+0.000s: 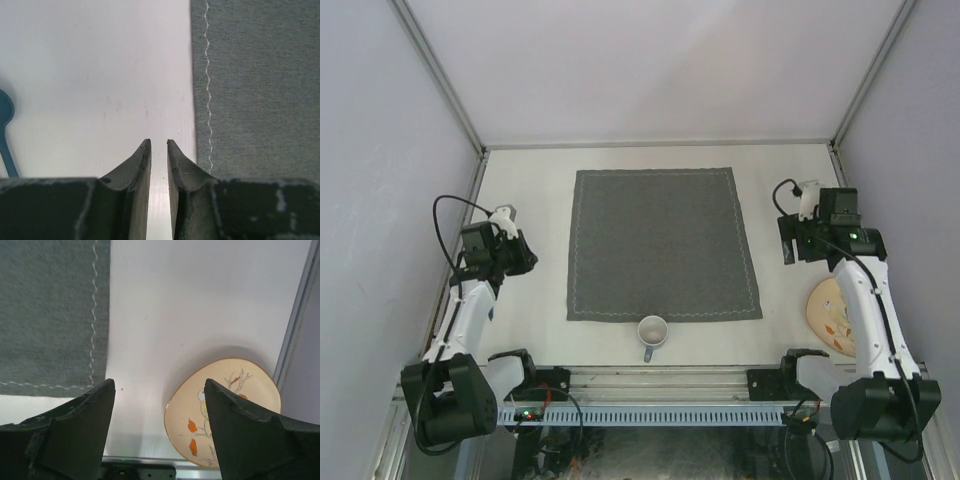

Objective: Set the dinner table for one person
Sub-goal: Flatten out the napkin at the center of the board, then pick up the plate from the corner of the board.

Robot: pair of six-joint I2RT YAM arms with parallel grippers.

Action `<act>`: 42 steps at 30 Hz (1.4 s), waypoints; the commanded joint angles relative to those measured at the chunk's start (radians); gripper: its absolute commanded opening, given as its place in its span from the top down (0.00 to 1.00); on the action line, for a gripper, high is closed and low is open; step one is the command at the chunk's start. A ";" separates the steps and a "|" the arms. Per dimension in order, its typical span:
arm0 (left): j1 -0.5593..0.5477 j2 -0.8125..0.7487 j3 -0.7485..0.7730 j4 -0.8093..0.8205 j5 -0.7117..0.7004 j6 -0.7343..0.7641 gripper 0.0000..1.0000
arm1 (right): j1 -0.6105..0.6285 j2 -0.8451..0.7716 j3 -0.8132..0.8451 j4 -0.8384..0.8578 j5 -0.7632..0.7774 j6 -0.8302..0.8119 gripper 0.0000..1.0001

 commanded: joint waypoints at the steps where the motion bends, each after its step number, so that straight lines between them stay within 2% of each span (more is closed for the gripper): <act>1: 0.020 0.001 -0.013 0.069 -0.025 0.004 0.77 | 0.086 0.076 -0.014 -0.018 0.217 -0.005 0.28; 7: 0.049 0.059 0.012 0.042 0.017 0.026 0.76 | 0.114 0.169 -0.049 -0.180 0.364 -0.010 0.28; 11: 0.076 0.067 0.003 0.088 0.035 0.013 0.76 | 0.109 0.204 -0.110 -0.219 0.444 -0.021 0.27; 18: 0.079 0.094 0.021 0.082 0.044 0.016 0.76 | 0.054 0.221 -0.237 -0.171 0.457 -0.034 0.27; 22: 0.079 0.084 0.031 0.078 0.043 0.017 0.76 | -0.011 0.222 -0.263 -0.153 0.425 -0.026 0.27; 29: 0.079 0.076 0.058 0.038 0.048 0.032 0.77 | -0.049 0.217 -0.270 -0.147 0.430 -0.020 0.25; 37: 0.079 0.070 0.095 -0.025 0.036 0.043 0.77 | 0.067 0.300 -0.222 -0.121 0.440 -0.010 0.26; 42: 0.080 0.036 0.125 -0.052 -0.026 0.058 0.77 | 0.097 0.347 -0.213 -0.075 0.459 -0.026 0.25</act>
